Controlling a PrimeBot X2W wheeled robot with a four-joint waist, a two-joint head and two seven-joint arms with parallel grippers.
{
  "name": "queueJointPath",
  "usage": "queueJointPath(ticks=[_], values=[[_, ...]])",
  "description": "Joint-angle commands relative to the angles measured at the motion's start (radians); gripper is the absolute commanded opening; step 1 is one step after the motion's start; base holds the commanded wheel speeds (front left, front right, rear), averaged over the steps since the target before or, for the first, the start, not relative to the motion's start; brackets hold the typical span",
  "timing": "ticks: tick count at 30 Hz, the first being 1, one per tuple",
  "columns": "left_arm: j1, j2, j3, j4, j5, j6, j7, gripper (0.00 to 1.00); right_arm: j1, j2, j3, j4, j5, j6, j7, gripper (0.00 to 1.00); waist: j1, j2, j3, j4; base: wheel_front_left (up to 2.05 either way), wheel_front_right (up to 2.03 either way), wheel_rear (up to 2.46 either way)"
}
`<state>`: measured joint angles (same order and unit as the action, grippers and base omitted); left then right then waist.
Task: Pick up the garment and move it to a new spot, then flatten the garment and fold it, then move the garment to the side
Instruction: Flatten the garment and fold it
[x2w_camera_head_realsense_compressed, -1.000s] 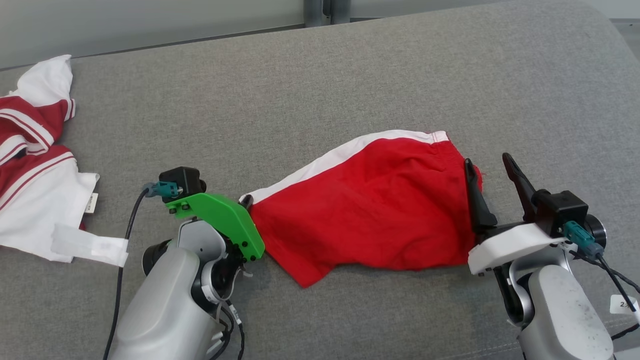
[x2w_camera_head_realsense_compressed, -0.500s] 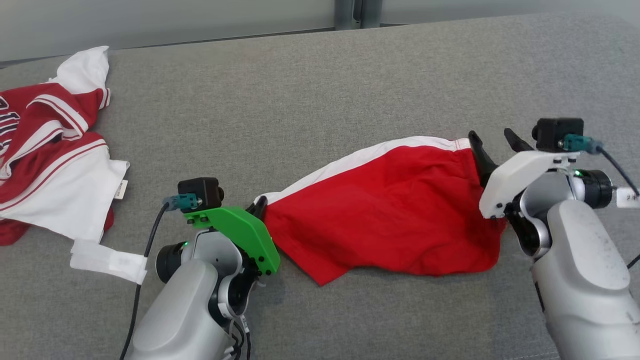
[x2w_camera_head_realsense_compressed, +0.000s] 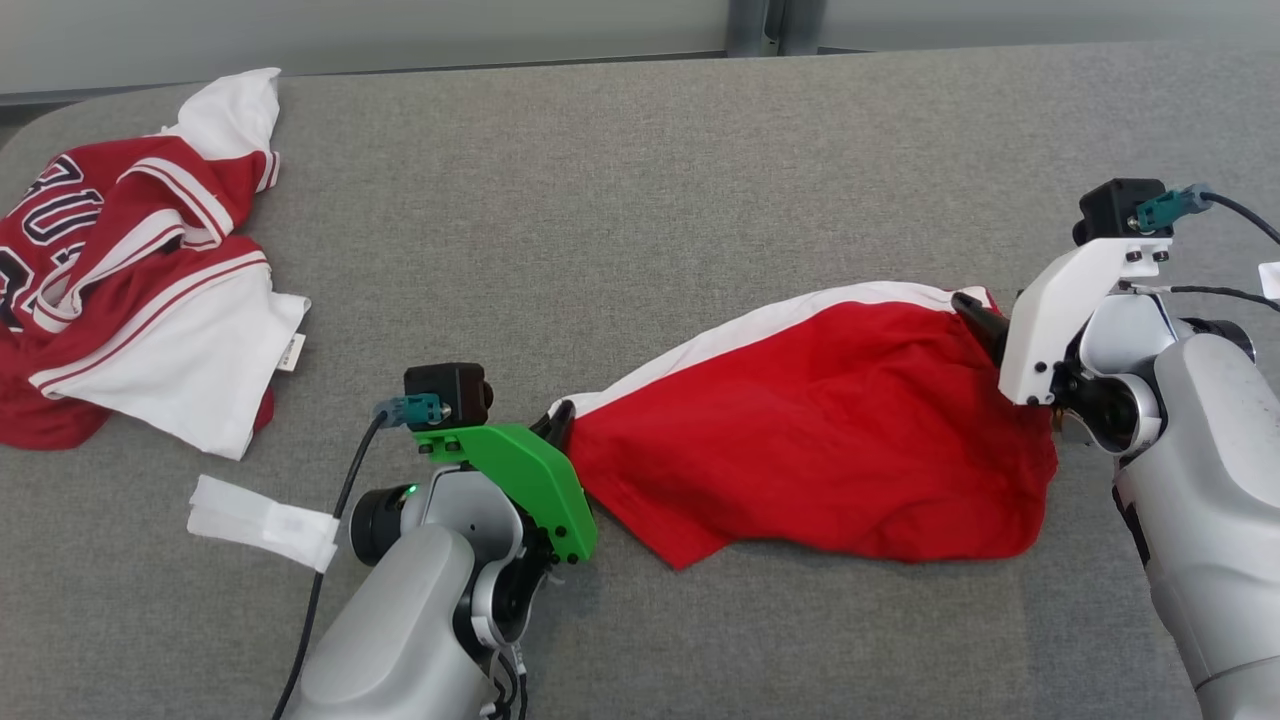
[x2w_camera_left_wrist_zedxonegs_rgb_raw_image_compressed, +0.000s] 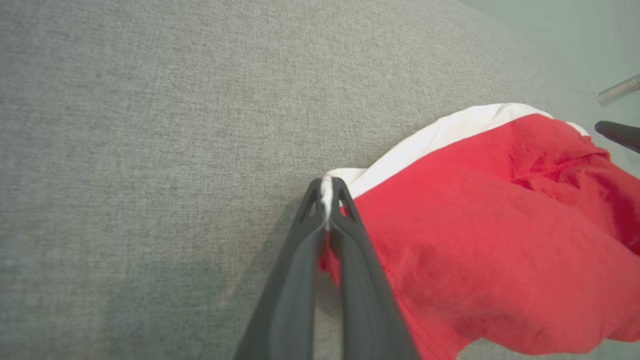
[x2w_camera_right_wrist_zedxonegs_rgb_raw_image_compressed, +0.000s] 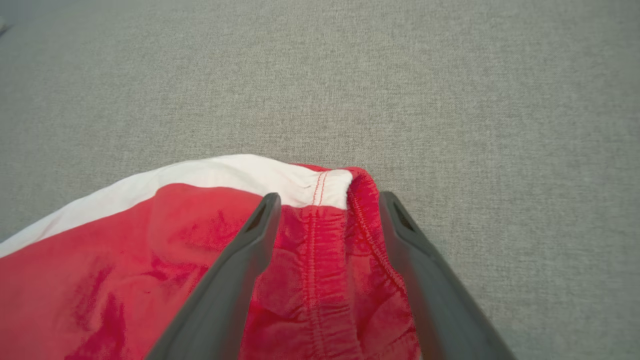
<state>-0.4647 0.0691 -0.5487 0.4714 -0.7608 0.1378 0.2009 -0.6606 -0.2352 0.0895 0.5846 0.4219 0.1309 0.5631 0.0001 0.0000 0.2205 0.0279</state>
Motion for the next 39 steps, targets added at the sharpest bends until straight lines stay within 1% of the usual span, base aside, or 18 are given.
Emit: queueJointPath(ticks=[1, 4, 5, 7, 9, 12, 16, 17, 18, 19, 23, 24, 28, 33, 39], values=[[-0.016, -0.002, -0.001, 0.002, -0.004, -0.004, -0.004, 0.00, -0.005, -0.005, 0.002, 0.008, 0.008, 0.000, 0.005, 1.00, -0.0001, 0.0000, 0.009, 0.008, 0.00, 0.00, 0.00], [-0.023, -0.004, -0.009, 0.005, -0.001, -0.004, -0.007, 0.00, -0.018, -0.008, 0.001, 0.028, 0.022, 0.000, 0.018, 1.00, -0.0001, 0.0000, 0.020, 0.018, 0.00, 0.00, 0.00], [-0.026, -0.004, -0.011, 0.006, 0.000, -0.005, -0.007, 0.00, -0.023, -0.007, 0.002, 0.037, 0.028, 0.000, 0.022, 0.89, -0.0001, 0.0000, 0.024, 0.021, 0.00, 0.00, 0.00], [-0.032, -0.005, -0.015, 0.008, 0.002, -0.004, -0.010, 0.00, -0.032, -0.005, 0.003, 0.051, 0.035, 0.000, 0.023, 0.72, -0.0001, 0.0000, 0.029, 0.026, 0.00, 0.00, 0.00], [-0.038, -0.005, -0.018, 0.011, 0.003, -0.003, -0.012, 0.00, -0.043, -0.005, 0.009, 0.064, 0.038, 0.000, 0.017, 0.50, -0.0001, 0.0000, 0.034, 0.030, 0.00, 0.00, 0.00], [-0.047, -0.006, -0.022, 0.016, 0.002, -0.005, -0.016, 0.00, -0.065, -0.004, 0.018, 0.088, 0.048, 0.000, 0.014, 0.45, -0.0001, 0.0000, 0.040, 0.035, 0.00, 0.00, 0.00], [-0.057, -0.007, -0.026, 0.024, -0.003, -0.008, -0.021, 0.00, -0.093, -0.008, 0.031, 0.127, 0.057, 0.000, 0.002, 0.32, -0.0001, 0.0000, 0.047, 0.042, 0.00, 0.00, 0.00], [-0.060, -0.008, -0.026, 0.026, -0.004, -0.008, -0.021, 0.00, -0.101, -0.009, 0.036, 0.135, 0.058, 0.000, -0.008, 0.27, -0.0001, 0.0000, 0.049, 0.043, 0.00, 0.00, 0.00], [-0.062, -0.008, -0.027, 0.029, -0.005, -0.009, -0.024, 0.00, -0.107, -0.010, 0.042, 0.143, 0.059, 0.000, -0.016, 0.09, -0.0001, 0.0000, 0.050, 0.044, 0.00, 0.00, 0.00], [-0.064, -0.008, -0.027, 0.031, -0.006, -0.010, -0.027, 0.00, -0.112, -0.009, 0.050, 0.146, 0.063, 0.000, -0.029, 0.00, -0.0001, 0.0000, 0.050, 0.045, 0.00, 0.00, 0.00], [-0.072, -0.008, -0.015, 0.039, -0.014, -0.013, -0.053, 0.00, -0.133, -0.018, 0.095, 0.146, 0.103, 0.000, -0.093, 0.00, -0.0001, 0.0000, 0.043, 0.043, 0.00, 0.00, 0.00], [-0.072, -0.008, -0.015, 0.039, -0.014, -0.013, -0.053, 0.00, -0.133, -0.018, 0.095, 0.146, 0.103, 0.000, -0.093, 0.00, -0.0001, 0.0000, 0.043, 0.043, 0.00, 0.00, 0.00], [-0.079, 0.004, 0.004, 0.033, -0.018, -0.015, -0.085, 0.00, -0.144, -0.033, 0.131, 0.116, 0.154, 0.000, -0.141, 0.00, -0.0001, 0.0000, 0.023, 0.029, 0.00, 0.00, 0.00], [-0.090, 0.027, 0.035, 0.005, -0.024, -0.020, -0.127, 0.00, -0.150, -0.060, 0.176, 0.052, 0.224, 0.000, -0.188, 0.00, -0.0001, 0.0000, -0.011, 0.004, 0.00, 0.00, 0.00], [-0.091, 0.059, 0.070, -0.061, -0.024, -0.011, -0.171, 0.00, -0.132, -0.092, 0.210, -0.059, 0.305, 0.000, -0.248, 0.00, -0.0001, 0.0000, -0.063, -0.024, 0.00, 0.00, 0.00]])
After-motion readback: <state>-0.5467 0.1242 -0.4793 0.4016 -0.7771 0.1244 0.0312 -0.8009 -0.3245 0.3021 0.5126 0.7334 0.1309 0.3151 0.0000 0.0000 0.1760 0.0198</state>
